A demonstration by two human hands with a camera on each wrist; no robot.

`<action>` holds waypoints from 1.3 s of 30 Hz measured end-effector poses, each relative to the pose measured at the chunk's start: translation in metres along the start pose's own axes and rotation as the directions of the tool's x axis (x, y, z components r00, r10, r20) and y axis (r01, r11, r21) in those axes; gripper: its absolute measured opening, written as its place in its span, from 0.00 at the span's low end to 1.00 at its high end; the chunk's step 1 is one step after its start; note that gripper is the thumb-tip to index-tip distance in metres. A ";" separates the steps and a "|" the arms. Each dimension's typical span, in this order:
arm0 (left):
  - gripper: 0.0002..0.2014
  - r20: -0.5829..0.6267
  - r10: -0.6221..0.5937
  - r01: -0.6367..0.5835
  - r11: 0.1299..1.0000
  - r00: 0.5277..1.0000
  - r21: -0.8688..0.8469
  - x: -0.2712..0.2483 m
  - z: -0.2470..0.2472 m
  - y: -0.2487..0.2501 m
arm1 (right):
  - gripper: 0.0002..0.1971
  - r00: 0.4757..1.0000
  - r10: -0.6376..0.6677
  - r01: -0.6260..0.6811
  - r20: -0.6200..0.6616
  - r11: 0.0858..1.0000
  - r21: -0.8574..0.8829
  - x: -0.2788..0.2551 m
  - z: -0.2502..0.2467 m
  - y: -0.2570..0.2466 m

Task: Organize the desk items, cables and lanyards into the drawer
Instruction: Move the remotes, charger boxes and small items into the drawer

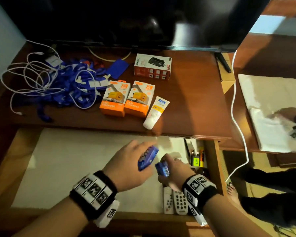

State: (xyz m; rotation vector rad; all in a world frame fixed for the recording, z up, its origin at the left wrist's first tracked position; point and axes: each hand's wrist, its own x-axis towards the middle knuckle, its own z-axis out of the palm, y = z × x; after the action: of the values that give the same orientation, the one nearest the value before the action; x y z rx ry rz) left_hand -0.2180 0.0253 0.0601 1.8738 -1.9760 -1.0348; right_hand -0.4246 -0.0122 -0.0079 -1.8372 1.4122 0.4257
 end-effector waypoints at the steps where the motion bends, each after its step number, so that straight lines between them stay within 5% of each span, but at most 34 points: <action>1: 0.33 0.032 -0.040 0.040 0.999 0.999 0.001 -0.011 0.002 -0.017 | 0.27 1.000 0.007 -0.007 0.009 1.000 -0.009 0.004 0.008 -0.008; 5: 0.26 0.106 -0.182 0.182 0.983 0.978 0.010 -0.030 0.013 -0.071 | 0.28 0.996 0.074 -0.071 0.051 0.996 -0.056 0.013 0.042 -0.029; 12: 0.31 0.235 -0.265 0.248 0.963 0.935 0.102 0.000 0.051 -0.102 | 0.34 0.976 0.175 -0.150 0.133 0.973 -0.178 0.021 0.074 -0.026; 21: 0.29 0.285 -0.248 0.237 0.969 0.926 0.073 0.044 0.092 -0.087 | 0.13 0.972 0.133 -0.078 0.196 0.960 -0.267 0.026 0.053 -0.015; 26: 0.33 0.311 -0.228 0.210 0.973 0.923 0.091 0.060 0.113 -0.071 | 0.11 0.971 0.207 -0.212 -0.121 0.977 -0.026 0.021 -0.014 -0.005; 31: 0.41 0.355 -0.249 0.219 0.968 0.901 0.123 0.069 0.132 -0.053 | 0.07 0.850 0.148 -0.091 -0.506 0.987 0.134 0.019 -0.093 -0.018; 35: 0.32 0.391 -0.216 0.203 0.976 0.895 0.074 0.071 0.136 -0.052 | 0.11 0.828 0.079 0.062 -0.555 0.971 0.231 0.040 -0.129 -0.043; 39: 0.26 0.424 -0.192 0.179 0.981 0.885 0.072 0.069 0.129 -0.058 | 0.32 0.865 0.136 0.012 -0.483 0.957 0.291 0.077 -0.144 -0.061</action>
State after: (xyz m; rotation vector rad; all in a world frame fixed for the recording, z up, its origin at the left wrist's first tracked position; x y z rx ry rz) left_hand -0.2613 0.0065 -0.0904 2.0185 -2.0679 -1.6029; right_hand -0.3695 -0.1642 0.0570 -1.7289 1.7726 -0.2458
